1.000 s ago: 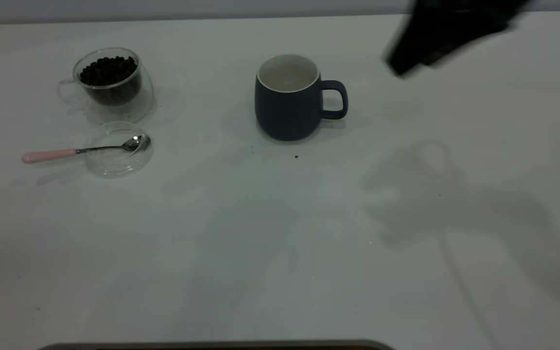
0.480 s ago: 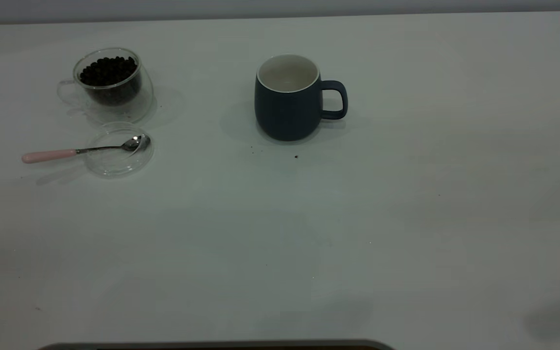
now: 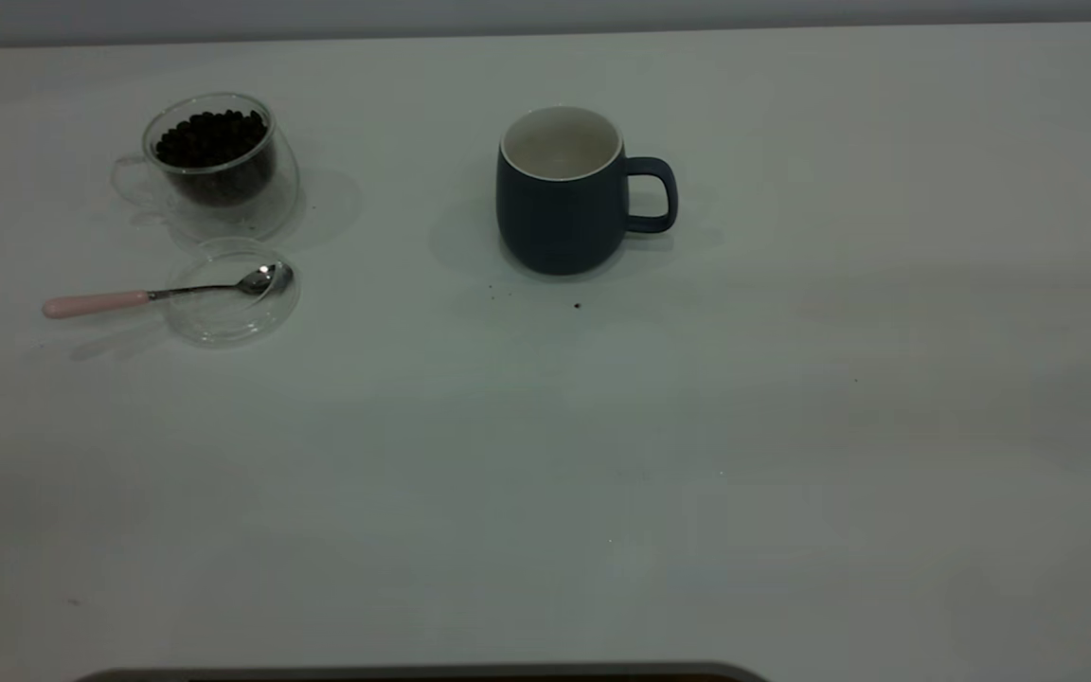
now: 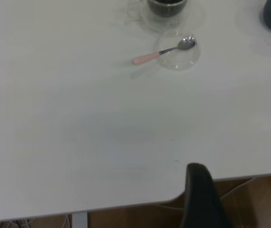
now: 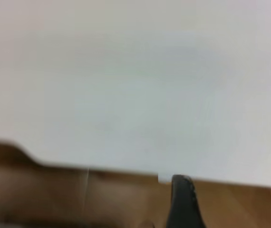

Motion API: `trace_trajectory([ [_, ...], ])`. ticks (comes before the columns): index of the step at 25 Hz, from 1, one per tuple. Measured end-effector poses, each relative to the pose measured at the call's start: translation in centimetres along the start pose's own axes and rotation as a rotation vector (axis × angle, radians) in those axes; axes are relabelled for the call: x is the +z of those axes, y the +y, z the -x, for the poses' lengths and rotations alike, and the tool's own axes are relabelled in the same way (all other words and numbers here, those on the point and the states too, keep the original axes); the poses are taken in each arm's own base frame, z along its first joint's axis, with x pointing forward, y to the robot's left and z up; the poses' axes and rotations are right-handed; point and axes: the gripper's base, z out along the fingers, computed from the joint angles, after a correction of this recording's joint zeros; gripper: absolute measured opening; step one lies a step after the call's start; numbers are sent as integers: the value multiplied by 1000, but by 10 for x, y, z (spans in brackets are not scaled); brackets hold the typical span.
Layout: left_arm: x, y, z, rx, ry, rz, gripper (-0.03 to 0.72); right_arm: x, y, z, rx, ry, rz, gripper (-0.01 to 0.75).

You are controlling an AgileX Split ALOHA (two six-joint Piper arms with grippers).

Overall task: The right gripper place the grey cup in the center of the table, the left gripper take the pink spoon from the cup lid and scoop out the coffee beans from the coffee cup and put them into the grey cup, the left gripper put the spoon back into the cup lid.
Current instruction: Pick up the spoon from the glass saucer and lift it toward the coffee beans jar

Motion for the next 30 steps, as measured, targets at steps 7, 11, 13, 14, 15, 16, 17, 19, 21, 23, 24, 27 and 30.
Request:
trace_trajectory([
  [7, 0, 0, 0, 0, 0, 0, 482, -27, -2, -25, 19, -240, -2, 573],
  [11, 0, 0, 0, 0, 0, 0, 482, -29, -2, -27, 43, -257, -33, 573],
  [13, 0, 0, 0, 0, 0, 0, 482, -29, -2, -27, 48, -258, -39, 573],
  [14, 0, 0, 0, 0, 0, 0, 482, -29, -2, -27, 48, -258, -39, 573],
  [15, 0, 0, 0, 0, 0, 0, 482, -29, -2, -27, 48, -258, -39, 573],
  [16, 0, 0, 0, 0, 0, 0, 482, -29, -2, -27, 48, -258, -39, 573],
  [17, 0, 0, 0, 0, 0, 0, 482, -29, -2, -27, 48, -258, -39, 573],
  [19, 0, 0, 0, 0, 0, 0, 482, -29, -2, -27, 48, -258, -39, 573],
  [21, 0, 0, 0, 0, 0, 0, 482, -29, -2, -27, 48, -258, -39, 573],
  [23, 0, 0, 0, 0, 0, 0, 482, -29, -2, -27, 48, -258, -39, 573],
  [24, 0, 0, 0, 0, 0, 0, 482, -29, -2, -27, 48, -258, -39, 573],
  [27, 0, 0, 0, 0, 0, 0, 482, -29, -2, -27, 48, -258, -39, 573],
  [30, 0, 0, 0, 0, -1, 0, 482, -29, -2, -27, 48, -258, -39, 573],
])
